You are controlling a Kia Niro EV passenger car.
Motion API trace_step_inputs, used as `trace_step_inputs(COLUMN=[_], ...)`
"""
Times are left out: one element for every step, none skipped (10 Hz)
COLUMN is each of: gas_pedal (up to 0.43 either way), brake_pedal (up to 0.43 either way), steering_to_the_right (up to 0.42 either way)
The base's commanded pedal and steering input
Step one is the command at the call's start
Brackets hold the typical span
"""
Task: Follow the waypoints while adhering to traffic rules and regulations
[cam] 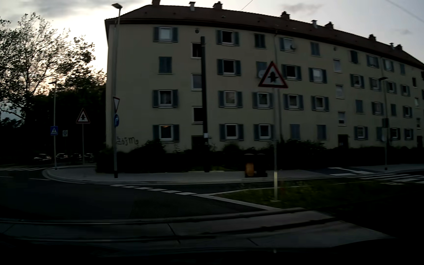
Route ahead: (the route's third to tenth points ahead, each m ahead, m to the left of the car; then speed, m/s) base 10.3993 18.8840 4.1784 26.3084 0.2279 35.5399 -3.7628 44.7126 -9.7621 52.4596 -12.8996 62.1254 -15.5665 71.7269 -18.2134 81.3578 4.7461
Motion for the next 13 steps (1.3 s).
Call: trace_step_inputs(gas_pedal=[0.079,0.079,0.079,0.079,0.067,0.067,0.067,0.067,0.067,0.067,0.059,0.059,0.059], brake_pedal=[0.000,0.000,0.000,0.000,0.000,0.000,0.000,0.000,0.000,0.000,0.000,0.000,0.000], steering_to_the_right=[-0.323,-0.333,-0.334,-0.340,-0.359,-0.375,-0.391,-0.401,-0.407,-0.410,-0.416,-0.419,-0.419])
